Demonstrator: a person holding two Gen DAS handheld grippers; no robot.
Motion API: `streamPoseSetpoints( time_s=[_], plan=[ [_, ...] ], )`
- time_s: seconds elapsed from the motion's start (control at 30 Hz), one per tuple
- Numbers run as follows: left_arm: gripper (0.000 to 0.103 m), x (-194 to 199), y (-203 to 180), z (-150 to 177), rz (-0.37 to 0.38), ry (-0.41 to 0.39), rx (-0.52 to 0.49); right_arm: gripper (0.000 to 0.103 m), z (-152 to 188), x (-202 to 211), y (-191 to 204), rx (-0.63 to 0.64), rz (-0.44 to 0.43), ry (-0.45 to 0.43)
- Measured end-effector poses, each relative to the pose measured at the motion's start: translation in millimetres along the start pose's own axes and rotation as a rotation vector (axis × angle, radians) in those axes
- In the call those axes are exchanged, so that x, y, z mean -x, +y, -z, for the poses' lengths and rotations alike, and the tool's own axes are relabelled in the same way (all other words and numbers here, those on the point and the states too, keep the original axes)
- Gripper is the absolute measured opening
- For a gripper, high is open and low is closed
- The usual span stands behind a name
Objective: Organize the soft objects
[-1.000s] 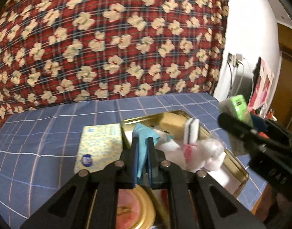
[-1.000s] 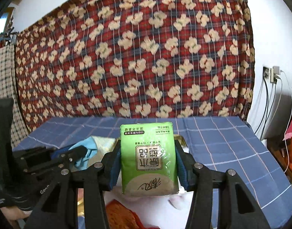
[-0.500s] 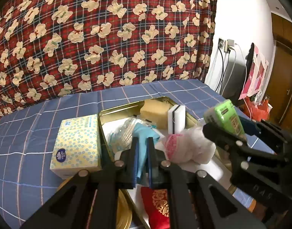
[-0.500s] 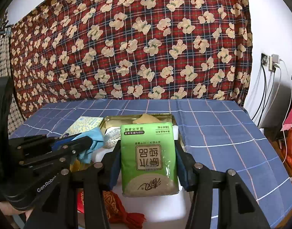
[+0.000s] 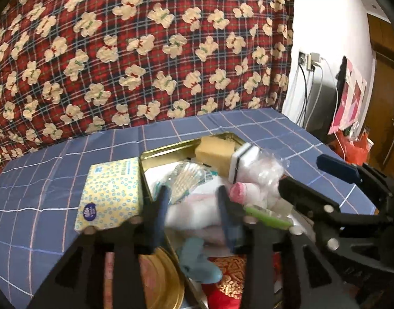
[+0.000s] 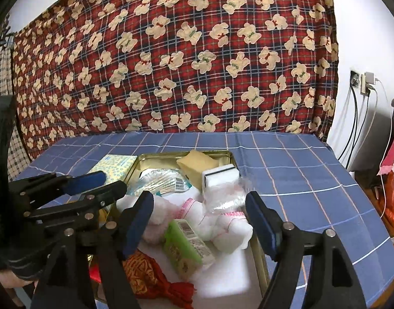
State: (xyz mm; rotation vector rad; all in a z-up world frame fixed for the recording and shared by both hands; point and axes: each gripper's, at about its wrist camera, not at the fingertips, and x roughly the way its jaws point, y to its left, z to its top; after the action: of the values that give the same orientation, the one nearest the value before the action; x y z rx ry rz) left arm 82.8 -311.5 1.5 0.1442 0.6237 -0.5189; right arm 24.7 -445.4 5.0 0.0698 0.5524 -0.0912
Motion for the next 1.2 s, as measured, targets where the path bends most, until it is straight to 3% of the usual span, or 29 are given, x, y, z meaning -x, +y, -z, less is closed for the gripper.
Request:
streamPoseSetpoints(
  time_s=[0.07, 0.3, 0.43, 0.63, 1.2],
  plan=[
    [0.060, 3, 3, 0, 0.000, -0.011, 0.009, 0.076, 0, 2, -2, -0.011, -0.002, -0.007],
    [0.063, 13, 6, 1, 0.000, -0.041, 0.021, 0.077, 1, 10, -1, -0.027, -0.004, -0.039],
    [0.069, 19, 10, 3, -0.005, -0.063, 0.037, 0.078, 2, 15, 1, -0.025, 0.006, -0.063],
    [0.072, 26, 14, 4, -0.005, -0.087, 0.055, 0.084, 6, 19, 3, -0.030, 0.010, -0.092],
    [0.076, 32, 27, 13, -0.021, -0.108, 0.092, 0.085, 11, 20, 11, -0.031, -0.004, -0.110]
  ],
)
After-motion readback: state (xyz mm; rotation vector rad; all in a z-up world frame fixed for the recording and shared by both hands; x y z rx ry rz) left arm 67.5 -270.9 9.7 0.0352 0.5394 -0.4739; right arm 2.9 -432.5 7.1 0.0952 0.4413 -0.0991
